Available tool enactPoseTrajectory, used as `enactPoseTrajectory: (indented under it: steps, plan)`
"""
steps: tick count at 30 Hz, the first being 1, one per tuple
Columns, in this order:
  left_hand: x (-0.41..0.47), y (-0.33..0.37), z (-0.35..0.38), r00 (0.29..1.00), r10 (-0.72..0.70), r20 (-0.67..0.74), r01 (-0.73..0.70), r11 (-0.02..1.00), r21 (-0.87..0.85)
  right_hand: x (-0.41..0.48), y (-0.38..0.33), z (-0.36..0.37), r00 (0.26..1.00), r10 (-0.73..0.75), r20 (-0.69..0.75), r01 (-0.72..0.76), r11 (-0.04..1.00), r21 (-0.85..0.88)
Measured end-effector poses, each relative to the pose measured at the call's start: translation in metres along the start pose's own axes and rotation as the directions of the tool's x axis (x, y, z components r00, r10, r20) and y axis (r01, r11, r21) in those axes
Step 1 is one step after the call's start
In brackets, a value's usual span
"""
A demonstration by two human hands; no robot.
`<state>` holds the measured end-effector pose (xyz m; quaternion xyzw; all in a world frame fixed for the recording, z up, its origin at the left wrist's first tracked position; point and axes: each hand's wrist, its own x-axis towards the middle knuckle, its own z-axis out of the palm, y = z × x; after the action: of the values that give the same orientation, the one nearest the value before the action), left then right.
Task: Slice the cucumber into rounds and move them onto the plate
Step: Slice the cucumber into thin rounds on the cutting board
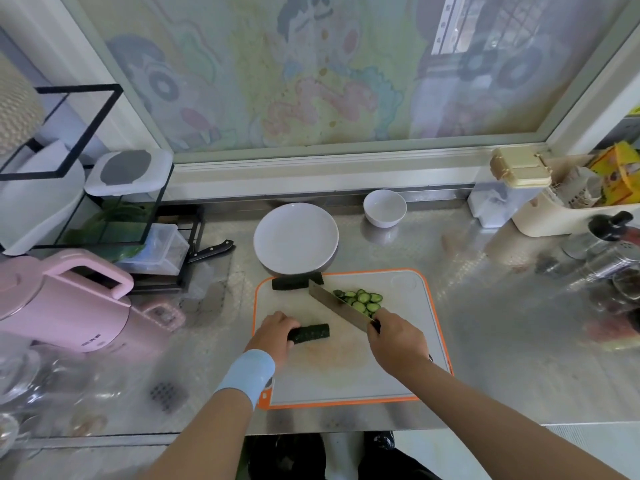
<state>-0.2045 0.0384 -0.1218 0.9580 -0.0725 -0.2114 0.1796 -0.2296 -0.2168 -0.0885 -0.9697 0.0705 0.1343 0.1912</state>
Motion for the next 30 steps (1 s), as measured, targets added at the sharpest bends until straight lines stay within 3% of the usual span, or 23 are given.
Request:
enactPoseTrajectory:
  steps: [5, 13, 30]
  plan:
    - [-0.009, 0.007, 0.010, 0.996, 0.052, -0.071, -0.055, 0.998, -0.043, -0.008, -0.007, 0.015, 0.991, -0.107, 0.081, 0.108, 0.994, -0.002]
    - [-0.014, 0.000, 0.016, 0.992, 0.072, -0.099, -0.080, 0.994, -0.071, -0.007, -0.016, 0.026, 0.979, -0.129, 0.159, 0.123, 0.991, 0.047]
    - [-0.026, 0.009, 0.028, 0.994, -0.096, -0.054, 0.083, 0.973, -0.217, 0.000, -0.029, 0.031, 0.979, -0.170, 0.114, 0.156, 0.980, 0.124]
